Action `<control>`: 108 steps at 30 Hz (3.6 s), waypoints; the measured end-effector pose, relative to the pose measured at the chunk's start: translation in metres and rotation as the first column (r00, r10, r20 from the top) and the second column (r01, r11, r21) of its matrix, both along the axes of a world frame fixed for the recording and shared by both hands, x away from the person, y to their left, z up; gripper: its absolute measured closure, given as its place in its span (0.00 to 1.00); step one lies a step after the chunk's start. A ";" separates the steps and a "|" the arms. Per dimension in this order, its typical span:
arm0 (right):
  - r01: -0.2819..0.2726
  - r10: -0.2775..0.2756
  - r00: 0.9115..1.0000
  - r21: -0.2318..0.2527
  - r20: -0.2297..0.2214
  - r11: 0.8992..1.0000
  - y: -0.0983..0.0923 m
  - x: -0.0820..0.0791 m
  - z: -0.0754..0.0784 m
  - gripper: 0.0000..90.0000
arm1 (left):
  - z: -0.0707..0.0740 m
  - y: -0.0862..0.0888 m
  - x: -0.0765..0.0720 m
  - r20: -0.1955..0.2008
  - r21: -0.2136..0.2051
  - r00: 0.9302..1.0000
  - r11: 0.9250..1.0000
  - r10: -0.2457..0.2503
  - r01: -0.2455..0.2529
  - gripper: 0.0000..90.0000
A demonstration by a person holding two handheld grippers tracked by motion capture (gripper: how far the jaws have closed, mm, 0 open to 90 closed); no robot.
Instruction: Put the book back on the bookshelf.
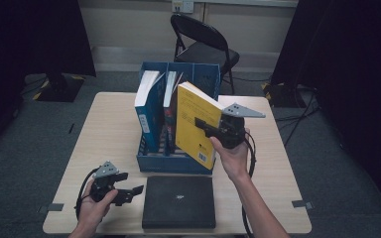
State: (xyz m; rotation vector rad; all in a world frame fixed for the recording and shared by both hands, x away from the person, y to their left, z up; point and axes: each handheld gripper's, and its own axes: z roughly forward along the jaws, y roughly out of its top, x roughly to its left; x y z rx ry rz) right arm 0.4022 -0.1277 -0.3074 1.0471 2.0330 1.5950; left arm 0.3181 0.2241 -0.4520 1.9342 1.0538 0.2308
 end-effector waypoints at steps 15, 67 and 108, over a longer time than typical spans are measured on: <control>0.090 -0.090 0.996 -0.038 -0.011 0.995 0.020 0.016 0.002 0.84 | 0.001 0.002 0.000 -0.003 0.002 1.000 1.000 0.003 -0.003 0.20; 0.352 -0.353 0.936 -0.093 0.004 0.931 0.085 0.084 -0.006 0.84 | -0.001 0.000 0.003 -0.018 0.000 1.000 1.000 -0.015 0.015 0.20; 0.379 -0.375 0.925 -0.153 0.058 0.913 0.113 0.107 -0.029 0.81 | -0.001 -0.004 0.003 -0.031 -0.013 0.998 0.998 -0.056 0.055 0.21</control>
